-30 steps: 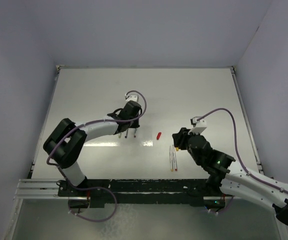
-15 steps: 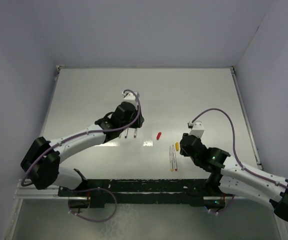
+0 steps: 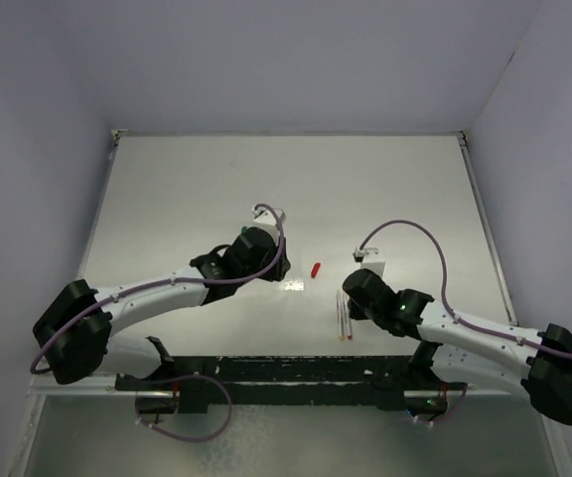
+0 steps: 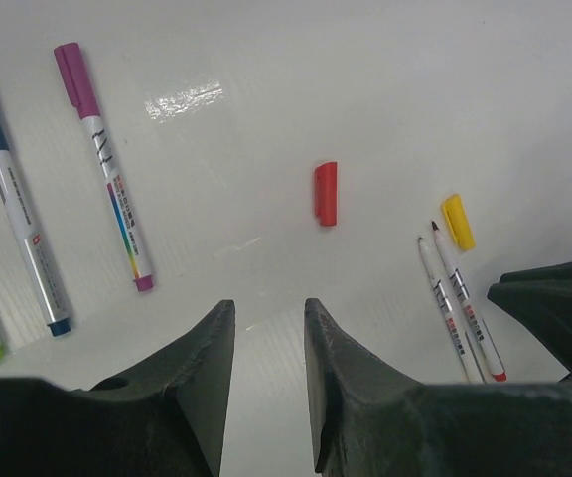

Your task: Insert the pens into the pen caps

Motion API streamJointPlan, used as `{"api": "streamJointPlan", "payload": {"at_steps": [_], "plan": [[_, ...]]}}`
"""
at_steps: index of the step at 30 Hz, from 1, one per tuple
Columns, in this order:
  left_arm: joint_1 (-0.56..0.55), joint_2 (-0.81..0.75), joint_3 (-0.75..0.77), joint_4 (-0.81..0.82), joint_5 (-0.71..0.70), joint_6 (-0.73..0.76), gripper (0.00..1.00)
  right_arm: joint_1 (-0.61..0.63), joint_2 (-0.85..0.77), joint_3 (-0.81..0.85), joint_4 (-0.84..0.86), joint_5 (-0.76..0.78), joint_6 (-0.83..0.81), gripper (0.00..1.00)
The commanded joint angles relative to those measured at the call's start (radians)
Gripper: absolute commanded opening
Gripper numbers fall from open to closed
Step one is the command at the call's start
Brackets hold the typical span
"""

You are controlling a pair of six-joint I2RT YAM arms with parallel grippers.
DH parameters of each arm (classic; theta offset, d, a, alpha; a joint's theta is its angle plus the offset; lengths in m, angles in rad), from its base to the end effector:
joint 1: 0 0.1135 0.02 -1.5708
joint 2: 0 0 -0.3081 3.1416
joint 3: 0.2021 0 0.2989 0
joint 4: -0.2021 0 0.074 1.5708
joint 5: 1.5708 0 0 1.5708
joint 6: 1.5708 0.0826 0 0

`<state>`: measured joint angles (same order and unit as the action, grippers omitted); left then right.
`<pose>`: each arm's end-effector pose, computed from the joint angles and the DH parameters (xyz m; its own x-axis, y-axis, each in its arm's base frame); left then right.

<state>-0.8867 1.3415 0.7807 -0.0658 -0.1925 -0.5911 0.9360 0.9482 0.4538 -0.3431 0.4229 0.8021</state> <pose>0.2369 -0.2655 0.2177 -0.6770 -0.0353 -0.7351 0.3438 0.8680 -0.3583 0.1616 0.1623 0.1667 -0.7170 0.1318 -0.6845 -0.0805 0.9597 0.2691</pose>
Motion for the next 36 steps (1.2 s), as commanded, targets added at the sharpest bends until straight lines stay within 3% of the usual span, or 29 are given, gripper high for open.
{"api": "streamJointPlan", "payload": {"at_steps": [1, 11, 36], "plan": [[-0.010, -0.051, -0.030, 0.066, 0.009, -0.019, 0.37, 0.001, 0.044, 0.010, 0.056, -0.024, 0.003, 0.16], [-0.013, -0.070, -0.043, 0.066, 0.005, -0.024, 0.38, 0.001, 0.100, 0.015, 0.085, -0.024, 0.004, 0.26], [-0.014, -0.066, -0.057, 0.082, 0.017, -0.033, 0.38, 0.001, 0.197, 0.017, 0.083, -0.012, 0.021, 0.26]]}}
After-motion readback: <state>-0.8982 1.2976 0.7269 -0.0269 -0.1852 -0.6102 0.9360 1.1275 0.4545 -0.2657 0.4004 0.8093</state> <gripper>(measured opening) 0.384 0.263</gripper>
